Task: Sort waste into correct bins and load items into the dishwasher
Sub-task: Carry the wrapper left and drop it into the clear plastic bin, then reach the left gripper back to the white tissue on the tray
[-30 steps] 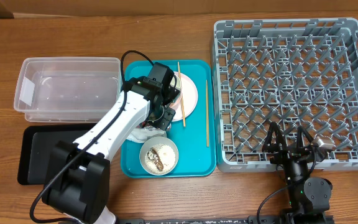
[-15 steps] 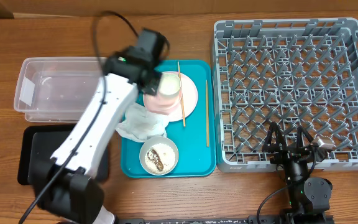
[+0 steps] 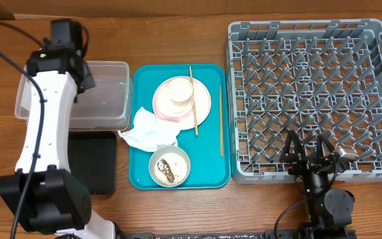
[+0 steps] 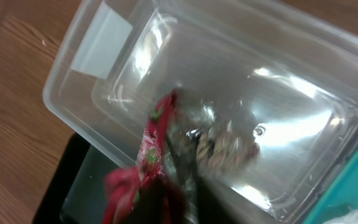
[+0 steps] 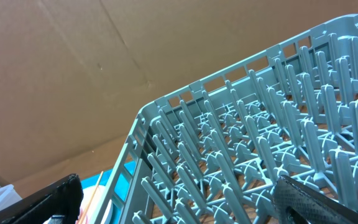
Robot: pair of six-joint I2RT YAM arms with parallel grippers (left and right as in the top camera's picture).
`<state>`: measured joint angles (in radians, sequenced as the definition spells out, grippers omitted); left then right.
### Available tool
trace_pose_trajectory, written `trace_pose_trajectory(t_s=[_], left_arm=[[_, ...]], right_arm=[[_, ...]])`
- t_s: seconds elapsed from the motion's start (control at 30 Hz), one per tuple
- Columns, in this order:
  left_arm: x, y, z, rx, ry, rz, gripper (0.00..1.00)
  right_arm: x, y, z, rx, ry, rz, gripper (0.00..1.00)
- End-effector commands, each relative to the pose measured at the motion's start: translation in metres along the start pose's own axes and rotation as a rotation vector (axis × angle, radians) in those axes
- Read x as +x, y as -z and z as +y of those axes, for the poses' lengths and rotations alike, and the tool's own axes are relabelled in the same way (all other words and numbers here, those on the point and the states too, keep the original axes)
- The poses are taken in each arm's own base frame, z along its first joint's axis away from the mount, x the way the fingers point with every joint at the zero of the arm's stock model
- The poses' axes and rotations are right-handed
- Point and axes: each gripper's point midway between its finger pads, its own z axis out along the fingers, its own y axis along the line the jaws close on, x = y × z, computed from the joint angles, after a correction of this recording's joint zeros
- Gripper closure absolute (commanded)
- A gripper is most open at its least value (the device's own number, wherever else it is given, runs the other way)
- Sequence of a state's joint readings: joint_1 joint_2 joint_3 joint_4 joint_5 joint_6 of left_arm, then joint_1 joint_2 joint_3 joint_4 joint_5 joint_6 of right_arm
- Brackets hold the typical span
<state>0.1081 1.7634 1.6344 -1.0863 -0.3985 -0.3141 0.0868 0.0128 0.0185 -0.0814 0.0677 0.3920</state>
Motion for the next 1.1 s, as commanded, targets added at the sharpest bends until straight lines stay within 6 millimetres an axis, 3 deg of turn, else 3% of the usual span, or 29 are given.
trace_pose_trajectory(t_s=[0.0, 0.13, 0.4, 0.5, 0.67, 0.9, 1.07], left_arm=[[0.007, -0.015, 0.002, 0.047, 0.059, 0.062, 0.31], [0.006, -0.016, 0.007, 0.050, 0.075, 0.068, 0.28], [0.038, -0.003, -0.014, 0.132, 0.014, 0.185, 0.35], [0.051, 0.005, -0.027, 0.153, -0.036, 0.223, 0.40], [0.074, 0.023, -0.059, 0.179, -0.170, 0.250, 0.39], [0.127, 0.055, -0.119, 0.269, -0.413, 0.290, 0.36], [0.178, 0.045, -0.135, 0.233, -0.472, 0.356, 0.30]], right_arm=[[0.001, 0.000, -0.002, 0.005, 0.000, -0.006, 0.00], [0.001, 0.000, -0.002, 0.005, 0.000, -0.006, 0.00], [0.001, 0.000, -0.002, 0.005, 0.000, -0.006, 0.00], [0.001, 0.000, -0.002, 0.005, 0.000, -0.006, 0.00], [0.001, 0.000, -0.002, 0.005, 0.000, -0.006, 0.00], [0.001, 0.000, -0.002, 0.005, 0.000, -0.006, 0.00], [0.001, 0.000, -0.002, 0.005, 0.000, -0.006, 0.00]])
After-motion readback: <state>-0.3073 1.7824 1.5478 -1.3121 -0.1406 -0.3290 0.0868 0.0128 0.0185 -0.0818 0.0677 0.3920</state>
